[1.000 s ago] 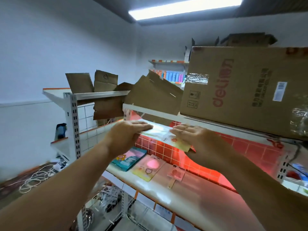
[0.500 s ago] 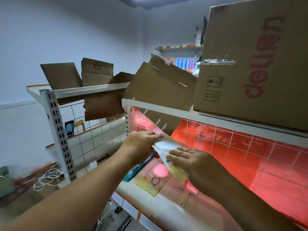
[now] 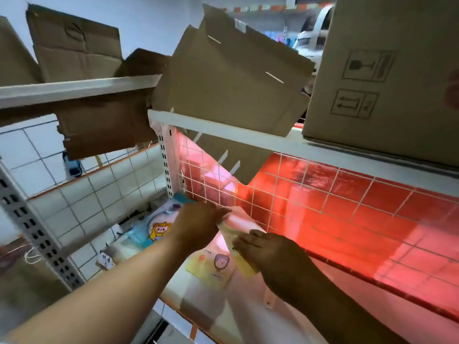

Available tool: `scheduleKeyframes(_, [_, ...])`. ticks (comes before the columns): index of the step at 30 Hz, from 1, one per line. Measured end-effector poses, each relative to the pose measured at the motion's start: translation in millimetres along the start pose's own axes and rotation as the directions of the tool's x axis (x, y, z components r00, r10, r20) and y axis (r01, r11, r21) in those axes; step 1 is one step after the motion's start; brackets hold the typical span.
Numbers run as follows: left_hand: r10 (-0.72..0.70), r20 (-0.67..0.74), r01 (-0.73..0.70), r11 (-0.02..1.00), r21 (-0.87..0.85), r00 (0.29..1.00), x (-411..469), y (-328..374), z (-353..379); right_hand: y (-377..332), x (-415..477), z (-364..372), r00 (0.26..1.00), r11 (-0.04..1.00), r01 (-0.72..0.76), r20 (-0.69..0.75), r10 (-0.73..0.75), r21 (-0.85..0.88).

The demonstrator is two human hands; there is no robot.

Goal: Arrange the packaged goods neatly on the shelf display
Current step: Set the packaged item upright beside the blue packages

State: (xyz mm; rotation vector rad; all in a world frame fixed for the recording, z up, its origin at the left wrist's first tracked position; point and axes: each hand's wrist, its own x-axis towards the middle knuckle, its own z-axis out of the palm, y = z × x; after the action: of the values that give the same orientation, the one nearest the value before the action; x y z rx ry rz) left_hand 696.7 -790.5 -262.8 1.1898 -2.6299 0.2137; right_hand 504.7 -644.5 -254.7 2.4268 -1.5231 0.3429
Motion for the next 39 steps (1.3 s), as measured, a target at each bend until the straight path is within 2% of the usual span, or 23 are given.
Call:
scheduleKeyframes(5, [0.012,0.118,-0.013,1.0,0.007,0.993,14,-24,44,-23,13,32,0.973,0.979,-0.193,0.143,0.182,0.068])
scheduleKeyframes(8, [0.045,0.119,-0.035,0.996,-0.086,0.992,19,-38,69,-41,27,54,0.945,0.957,-0.273,0.214,0.247,0.103])
scheduleKeyframes(10, [0.069,0.205,-0.038,0.988,-0.15,0.976,26,-47,81,-52,39,73,0.935,0.947,-0.312,0.199,0.293,0.07])
scheduleKeyframes(11, [0.093,0.275,-0.059,0.99,-0.129,0.957,29,-51,87,-56,43,81,0.927,0.943,-0.33,0.204,0.315,0.044])
scheduleKeyframes(13, [0.19,0.355,-0.16,0.981,-0.114,0.915,38,-58,95,-66,56,97,0.891,0.919,-0.388,0.227,0.392,-0.065])
scheduleKeyframes(15, [0.264,0.417,-0.234,0.965,-0.122,0.87,47,-63,102,-78,66,114,0.845,0.871,-0.455,0.222,0.488,-0.183])
scheduleKeyframes(16, [0.297,0.384,-0.281,0.955,-0.1,0.874,51,-62,103,-84,69,120,0.807,0.843,-0.496,0.246,0.536,-0.21])
scheduleKeyframes(18, [0.359,0.342,-0.359,0.931,-0.066,0.868,58,-63,101,-95,75,137,0.696,0.78,-0.578,0.352,0.625,-0.242])
scheduleKeyframes(19, [0.382,0.381,-0.372,0.922,-0.103,0.842,61,-63,105,-98,79,143,0.652,0.751,-0.618,0.382,0.655,-0.234])
scheduleKeyframes(21, [0.352,0.577,-0.347,0.93,-0.124,0.737,61,-62,115,-102,85,153,0.591,0.704,-0.69,0.432,0.681,-0.167])
scheduleKeyframes(22, [0.346,0.592,-0.345,0.931,-0.12,0.728,59,-63,118,-104,88,151,0.576,0.697,-0.703,0.461,0.675,-0.142])
scheduleKeyframes(25, [0.337,0.539,-0.328,0.938,-0.117,0.772,54,-64,123,-99,93,150,0.62,0.732,-0.679,0.499,0.605,-0.044])
scheduleKeyframes(27, [0.319,0.572,-0.276,0.947,-0.163,0.756,56,-65,127,-92,90,142,0.631,0.708,-0.705,0.428,0.647,-0.031])
scheduleKeyframes(30, [0.281,0.656,-0.151,0.957,-0.249,0.7,62,-61,128,-84,76,137,0.444,0.509,-0.86,0.441,0.78,-0.035])
scheduleKeyframes(31, [0.265,0.666,-0.101,0.956,-0.274,0.698,59,-59,125,-84,74,135,0.419,0.477,-0.878,0.427,0.801,-0.035])
scheduleKeyframes(33, [0.231,0.635,-0.024,0.948,-0.318,0.737,46,-55,120,-85,65,147,0.455,0.483,-0.875,0.361,0.814,0.015])
scheduleKeyframes(35, [0.217,0.554,0.02,0.921,-0.389,0.804,30,-53,117,-89,69,149,0.464,0.487,-0.873,0.375,0.803,0.037])
scheduleKeyframes(37, [0.193,0.595,0.03,0.938,-0.344,0.78,28,-49,124,-88,77,146,0.493,0.5,-0.864,0.322,0.809,0.065])
scheduleKeyframes(39, [0.167,0.656,0.031,0.96,-0.279,0.736,34,-45,126,-86,82,143,0.475,0.477,-0.875,0.343,0.81,0.083])
